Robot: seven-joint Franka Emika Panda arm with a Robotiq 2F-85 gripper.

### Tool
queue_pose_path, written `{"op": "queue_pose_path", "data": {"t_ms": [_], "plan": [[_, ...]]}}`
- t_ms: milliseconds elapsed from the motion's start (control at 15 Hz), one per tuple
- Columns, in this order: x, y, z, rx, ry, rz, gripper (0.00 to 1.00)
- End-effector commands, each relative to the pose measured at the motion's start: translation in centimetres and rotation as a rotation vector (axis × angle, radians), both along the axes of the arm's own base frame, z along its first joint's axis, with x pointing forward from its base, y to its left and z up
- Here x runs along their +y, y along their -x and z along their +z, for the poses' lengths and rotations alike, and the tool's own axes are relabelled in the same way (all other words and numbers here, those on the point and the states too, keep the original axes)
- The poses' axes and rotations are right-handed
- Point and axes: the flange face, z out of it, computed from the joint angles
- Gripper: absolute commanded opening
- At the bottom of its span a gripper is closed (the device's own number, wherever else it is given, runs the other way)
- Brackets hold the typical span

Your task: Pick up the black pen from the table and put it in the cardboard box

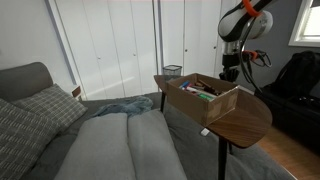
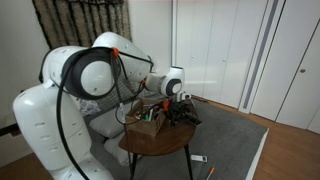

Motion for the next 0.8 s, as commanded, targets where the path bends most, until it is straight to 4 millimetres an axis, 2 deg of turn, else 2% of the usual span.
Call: {"op": "queue_pose_path", "data": {"t_ms": [0,200,333,533,733], "plan": [[0.4,3.5,6.5,-0.093,0.071,0.128,0.03],[2.2,5.0,11.3,-0.217,0.062,0.237,0.03],[5.2,5.6,13.6,-0.252,0.040,0.343,0.03],[10.6,5.1,14.2,-0.270,-0.015,0.503,0.03],[14.8,4.9,13.1,-0.251,-0.080,0.655,0.05]]}}
